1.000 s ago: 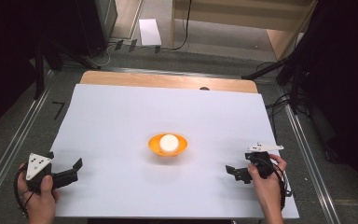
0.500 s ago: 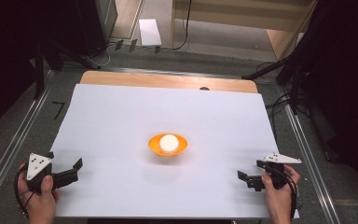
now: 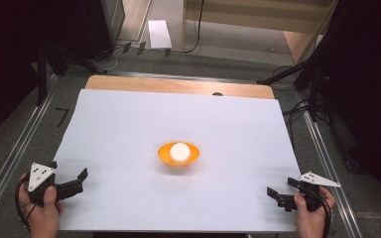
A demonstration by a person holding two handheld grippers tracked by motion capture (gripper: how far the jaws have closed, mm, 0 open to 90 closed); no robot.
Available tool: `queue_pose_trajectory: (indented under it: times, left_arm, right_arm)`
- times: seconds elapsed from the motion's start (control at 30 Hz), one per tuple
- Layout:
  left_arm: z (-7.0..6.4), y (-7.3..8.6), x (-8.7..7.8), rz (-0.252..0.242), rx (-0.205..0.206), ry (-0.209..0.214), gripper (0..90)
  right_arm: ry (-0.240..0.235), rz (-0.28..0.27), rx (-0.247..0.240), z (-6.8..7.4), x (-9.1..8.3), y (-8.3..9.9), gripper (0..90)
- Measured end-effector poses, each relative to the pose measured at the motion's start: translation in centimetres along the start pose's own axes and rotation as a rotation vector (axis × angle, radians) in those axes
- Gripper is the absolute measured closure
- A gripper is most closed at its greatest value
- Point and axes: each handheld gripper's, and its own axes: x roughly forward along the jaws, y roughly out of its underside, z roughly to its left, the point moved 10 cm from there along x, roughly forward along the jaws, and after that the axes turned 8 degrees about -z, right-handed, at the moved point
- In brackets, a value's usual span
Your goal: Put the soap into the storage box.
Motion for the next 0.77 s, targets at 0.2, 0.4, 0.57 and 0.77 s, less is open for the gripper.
queue_pose_trajectory:
  times: [0.2,0.4,0.57,0.77]
  left_arm:
    - [0.0,0.0,0.0,0.0,0.0,-0.001,0.0]
    - [0.1,0.0,0.0,-0.005,-0.007,-0.001,0.0]
    - [0.0,0.0,0.0,-0.004,-0.007,0.003,0.0]
    - [0.0,0.0,0.0,-0.002,-0.007,0.005,0.0]
  right_arm:
    - [0.013,-0.042,0.008,-0.9,-1.1,0.2,0.0]
    - [0.0,-0.09,0.053,-1.4,-1.6,0.2,0.0]
    - [-0.007,-0.116,0.053,-1.4,-1.7,0.3,0.0]
    - [0.012,-0.125,0.074,-1.7,-1.7,0.3,0.0]
